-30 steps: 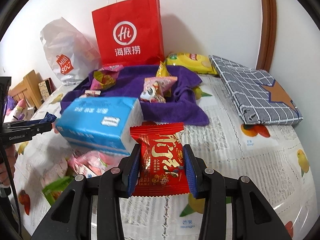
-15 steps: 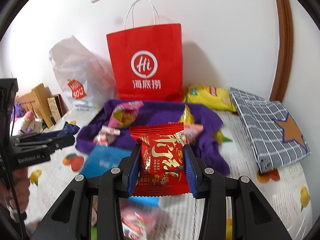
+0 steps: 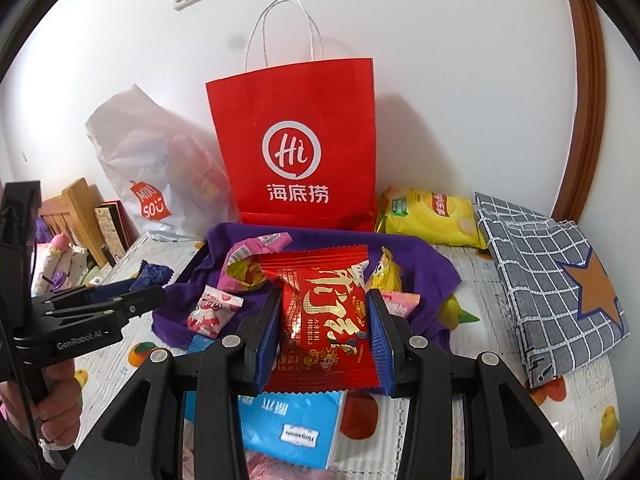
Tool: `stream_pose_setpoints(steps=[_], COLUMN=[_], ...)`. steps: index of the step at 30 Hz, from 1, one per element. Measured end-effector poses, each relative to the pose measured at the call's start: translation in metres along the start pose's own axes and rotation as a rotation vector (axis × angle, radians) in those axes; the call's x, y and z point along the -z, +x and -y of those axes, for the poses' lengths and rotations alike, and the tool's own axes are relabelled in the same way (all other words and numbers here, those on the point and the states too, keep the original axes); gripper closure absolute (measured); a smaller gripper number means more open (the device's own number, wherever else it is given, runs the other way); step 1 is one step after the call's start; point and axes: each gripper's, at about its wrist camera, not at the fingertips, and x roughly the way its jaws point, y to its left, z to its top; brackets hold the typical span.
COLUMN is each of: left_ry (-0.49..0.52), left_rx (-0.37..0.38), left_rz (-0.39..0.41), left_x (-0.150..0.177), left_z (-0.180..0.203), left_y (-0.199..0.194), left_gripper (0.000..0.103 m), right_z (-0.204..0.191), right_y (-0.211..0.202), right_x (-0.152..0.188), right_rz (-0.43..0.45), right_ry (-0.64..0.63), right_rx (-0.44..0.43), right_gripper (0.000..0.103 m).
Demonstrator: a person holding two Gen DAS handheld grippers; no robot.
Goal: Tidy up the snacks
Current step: 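Carry the red packet with the right tool while the left tool carries the blue packet over the towel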
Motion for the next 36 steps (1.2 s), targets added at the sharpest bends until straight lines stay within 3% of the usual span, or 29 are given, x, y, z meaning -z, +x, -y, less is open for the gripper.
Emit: stream_pose_setpoints(steps=[11,24,36], left_ry=[0.016,0.011,0.003], left_rx=[-0.001,-0.077,-0.079], left_rz=[0.025,0.019,-0.105], left_x=[-0.037,-0.089,-0.077], left_z=[0.017,0.006,-0.009], left_y=[0.011,0.044,0.09], left_gripper=[0.057,0.057,0.057], right_z=[-0.001,0.003,0.001], right_y=[0.029,0.088,0.152], right_x=[-0.037,-0.074,-0.042], right_rz=[0.009,-0.001,-0.198], right_ry=[-0.008,0.016,-0.102], right_rx=[-0.001,-0.032,-0.029], right_gripper=[0.062,0.062,0.062])
